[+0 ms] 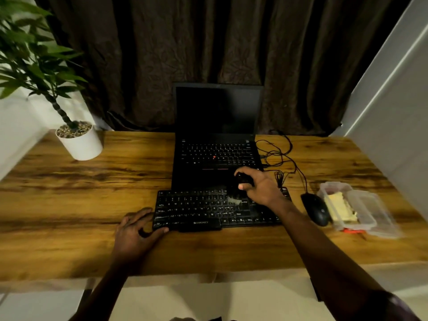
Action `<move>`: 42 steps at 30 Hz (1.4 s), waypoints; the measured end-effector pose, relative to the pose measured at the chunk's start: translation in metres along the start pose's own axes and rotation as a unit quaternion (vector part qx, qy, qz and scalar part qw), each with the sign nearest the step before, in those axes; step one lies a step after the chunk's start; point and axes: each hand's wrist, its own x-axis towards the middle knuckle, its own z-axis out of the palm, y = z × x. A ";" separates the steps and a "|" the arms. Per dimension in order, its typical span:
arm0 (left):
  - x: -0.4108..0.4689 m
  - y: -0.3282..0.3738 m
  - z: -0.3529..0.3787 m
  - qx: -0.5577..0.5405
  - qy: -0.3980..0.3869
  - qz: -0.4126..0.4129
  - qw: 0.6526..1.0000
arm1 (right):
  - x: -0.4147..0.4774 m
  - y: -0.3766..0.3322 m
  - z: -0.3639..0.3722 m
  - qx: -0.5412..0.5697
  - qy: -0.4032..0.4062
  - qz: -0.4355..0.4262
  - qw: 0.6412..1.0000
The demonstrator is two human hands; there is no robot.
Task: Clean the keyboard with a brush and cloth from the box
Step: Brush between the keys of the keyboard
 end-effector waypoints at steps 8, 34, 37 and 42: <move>-0.001 0.006 -0.004 -0.016 -0.019 -0.020 0.999 | 0.008 0.005 0.007 -0.053 0.074 0.002 0.996; 0.001 0.003 -0.001 0.006 -0.008 -0.018 1.000 | -0.012 0.023 -0.020 -0.053 0.009 0.026 0.998; 0.001 0.000 0.000 0.012 -0.007 -0.012 1.000 | -0.012 0.013 -0.008 -0.040 -0.014 0.010 0.999; 0.001 -0.003 0.001 0.014 -0.023 -0.021 0.999 | -0.010 -0.007 0.011 -0.024 -0.046 -0.012 0.999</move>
